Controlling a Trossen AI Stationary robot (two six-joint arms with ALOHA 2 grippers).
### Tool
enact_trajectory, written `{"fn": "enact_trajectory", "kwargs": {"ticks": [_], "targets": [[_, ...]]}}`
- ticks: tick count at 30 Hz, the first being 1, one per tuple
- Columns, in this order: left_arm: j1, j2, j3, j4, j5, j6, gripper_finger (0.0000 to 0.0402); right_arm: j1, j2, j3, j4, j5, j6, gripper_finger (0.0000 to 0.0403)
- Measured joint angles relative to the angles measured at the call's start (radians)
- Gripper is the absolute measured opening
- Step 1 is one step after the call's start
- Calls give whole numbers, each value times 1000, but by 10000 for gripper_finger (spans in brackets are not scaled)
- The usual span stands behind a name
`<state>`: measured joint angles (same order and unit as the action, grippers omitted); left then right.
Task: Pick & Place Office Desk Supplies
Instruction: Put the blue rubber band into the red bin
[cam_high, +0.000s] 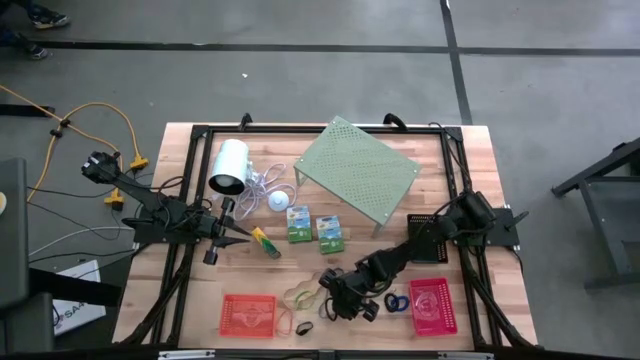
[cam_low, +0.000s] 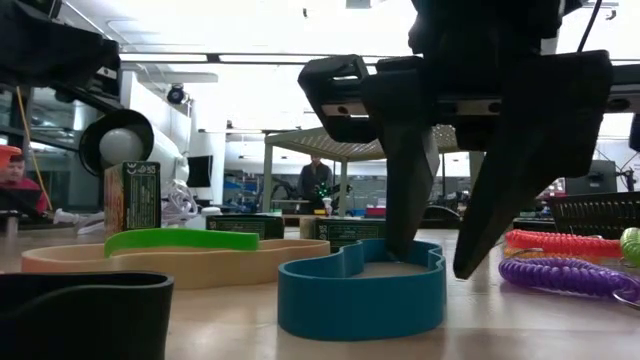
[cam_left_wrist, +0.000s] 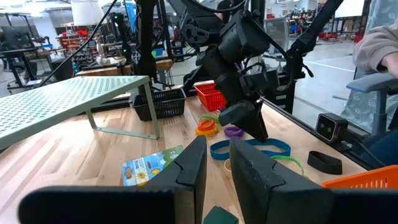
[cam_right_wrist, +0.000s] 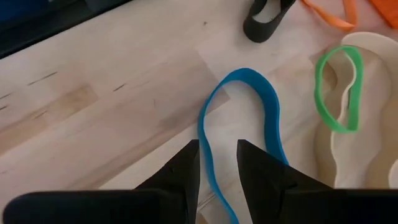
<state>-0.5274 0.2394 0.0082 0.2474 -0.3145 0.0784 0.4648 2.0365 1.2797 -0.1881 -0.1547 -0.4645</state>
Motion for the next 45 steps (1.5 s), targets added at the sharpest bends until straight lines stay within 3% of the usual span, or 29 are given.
{"fn": "enact_trajectory", "kwargs": {"ticks": [36,45], "targets": [[0,0,0,0,0,0,65,6,0,0,-85,78,76,94],[0,0,0,0,0,0,65,6,0,0,-84,74,75,48]]}}
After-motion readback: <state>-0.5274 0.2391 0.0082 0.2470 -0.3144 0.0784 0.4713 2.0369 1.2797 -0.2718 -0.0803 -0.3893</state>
